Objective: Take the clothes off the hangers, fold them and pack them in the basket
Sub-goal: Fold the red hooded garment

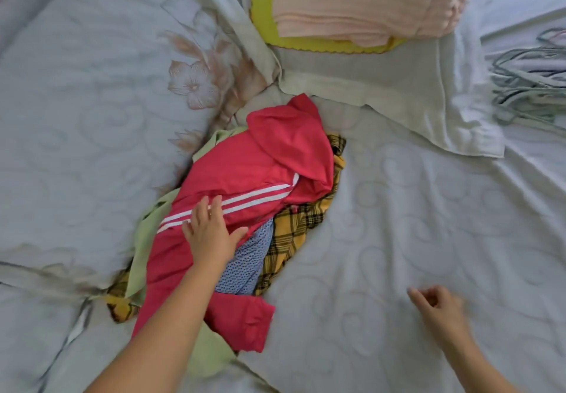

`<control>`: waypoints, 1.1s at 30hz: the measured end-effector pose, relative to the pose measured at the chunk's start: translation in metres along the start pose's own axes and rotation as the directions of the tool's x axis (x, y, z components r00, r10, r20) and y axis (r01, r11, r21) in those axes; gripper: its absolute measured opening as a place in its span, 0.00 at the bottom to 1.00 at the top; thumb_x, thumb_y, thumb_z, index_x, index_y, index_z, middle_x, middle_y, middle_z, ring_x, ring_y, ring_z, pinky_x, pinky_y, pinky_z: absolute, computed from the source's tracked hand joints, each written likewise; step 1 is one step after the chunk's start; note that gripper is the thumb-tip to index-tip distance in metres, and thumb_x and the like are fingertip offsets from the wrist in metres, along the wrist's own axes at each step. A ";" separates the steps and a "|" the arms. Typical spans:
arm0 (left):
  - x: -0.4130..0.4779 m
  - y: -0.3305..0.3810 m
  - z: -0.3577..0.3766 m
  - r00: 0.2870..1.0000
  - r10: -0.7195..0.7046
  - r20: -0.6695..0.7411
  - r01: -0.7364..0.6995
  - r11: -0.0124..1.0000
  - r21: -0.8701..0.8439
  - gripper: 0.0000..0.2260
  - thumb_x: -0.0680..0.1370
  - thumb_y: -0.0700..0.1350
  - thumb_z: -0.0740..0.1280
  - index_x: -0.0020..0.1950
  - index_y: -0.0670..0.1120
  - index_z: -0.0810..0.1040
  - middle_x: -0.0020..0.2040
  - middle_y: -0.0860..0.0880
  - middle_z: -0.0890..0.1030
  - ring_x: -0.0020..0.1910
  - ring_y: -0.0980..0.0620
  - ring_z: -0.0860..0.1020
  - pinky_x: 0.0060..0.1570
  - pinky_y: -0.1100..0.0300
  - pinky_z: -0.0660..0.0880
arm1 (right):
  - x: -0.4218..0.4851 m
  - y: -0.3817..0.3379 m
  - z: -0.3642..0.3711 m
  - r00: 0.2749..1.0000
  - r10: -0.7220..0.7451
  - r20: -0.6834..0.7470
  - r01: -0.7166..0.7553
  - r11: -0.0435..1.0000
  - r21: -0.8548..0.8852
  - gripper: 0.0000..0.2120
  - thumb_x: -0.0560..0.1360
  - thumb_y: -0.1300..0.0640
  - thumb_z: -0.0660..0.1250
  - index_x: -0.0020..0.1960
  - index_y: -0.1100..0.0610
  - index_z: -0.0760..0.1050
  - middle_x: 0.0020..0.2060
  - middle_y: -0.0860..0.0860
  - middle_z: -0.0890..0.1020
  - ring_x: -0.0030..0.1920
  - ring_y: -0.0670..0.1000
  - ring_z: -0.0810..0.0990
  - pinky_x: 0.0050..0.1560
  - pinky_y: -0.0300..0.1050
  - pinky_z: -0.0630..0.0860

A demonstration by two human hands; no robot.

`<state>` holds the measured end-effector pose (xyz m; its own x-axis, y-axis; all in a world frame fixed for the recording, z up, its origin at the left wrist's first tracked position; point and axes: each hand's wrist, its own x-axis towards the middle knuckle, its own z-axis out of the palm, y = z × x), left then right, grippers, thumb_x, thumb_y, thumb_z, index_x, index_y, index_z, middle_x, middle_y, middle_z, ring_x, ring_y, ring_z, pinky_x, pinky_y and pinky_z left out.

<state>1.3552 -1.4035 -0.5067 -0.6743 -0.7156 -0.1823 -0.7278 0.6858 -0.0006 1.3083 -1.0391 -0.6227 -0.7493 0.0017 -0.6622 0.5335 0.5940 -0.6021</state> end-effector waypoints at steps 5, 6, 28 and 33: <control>0.038 -0.009 0.002 0.983 0.122 0.139 -0.120 0.993 -0.021 0.15 0.76 0.46 0.66 0.60 0.42 0.74 0.58 0.40 0.77 0.59 0.40 0.73 0.55 0.49 0.69 | 0.011 -0.003 -0.003 0.998 0.062 -0.033 -0.063 0.998 -0.031 0.14 0.73 0.57 0.70 0.34 0.65 0.72 0.33 0.60 0.76 0.43 0.59 0.73 0.46 0.53 0.70; 0.039 -0.003 -0.001 0.977 0.164 0.138 -0.144 0.979 -0.145 0.11 0.76 0.44 0.66 0.56 0.41 0.76 0.54 0.39 0.79 0.56 0.40 0.75 0.51 0.50 0.70 | 0.011 -0.004 -0.004 0.996 0.085 -0.035 -0.085 0.996 -0.024 0.15 0.73 0.57 0.70 0.35 0.67 0.72 0.32 0.60 0.75 0.42 0.58 0.73 0.46 0.54 0.71; -0.177 0.189 -0.162 0.761 0.602 0.241 0.010 0.360 -0.933 0.21 0.65 0.64 0.69 0.50 0.52 0.73 0.44 0.55 0.78 0.40 0.65 0.77 0.41 0.68 0.74 | -0.160 -0.165 -0.140 0.859 -0.510 -0.038 0.472 0.761 0.444 0.21 0.72 0.63 0.63 0.50 0.36 0.77 0.44 0.37 0.83 0.46 0.39 0.79 0.50 0.35 0.74; -0.198 0.241 -0.225 0.746 0.590 0.307 -0.096 0.552 -0.828 0.11 0.72 0.45 0.68 0.52 0.42 0.76 0.46 0.44 0.80 0.44 0.50 0.77 0.49 0.50 0.76 | -0.232 -0.162 -0.163 0.715 -0.695 0.074 0.643 0.696 0.321 0.30 0.68 0.47 0.63 0.68 0.33 0.62 0.69 0.44 0.67 0.69 0.41 0.65 0.68 0.38 0.64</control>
<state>1.2847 -1.1262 -0.2499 -0.8944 -0.0888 -0.4384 -0.4411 0.3379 0.8314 1.3318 -1.0045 -0.2995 -0.8775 -0.4714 -0.0886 0.0157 0.1564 -0.9876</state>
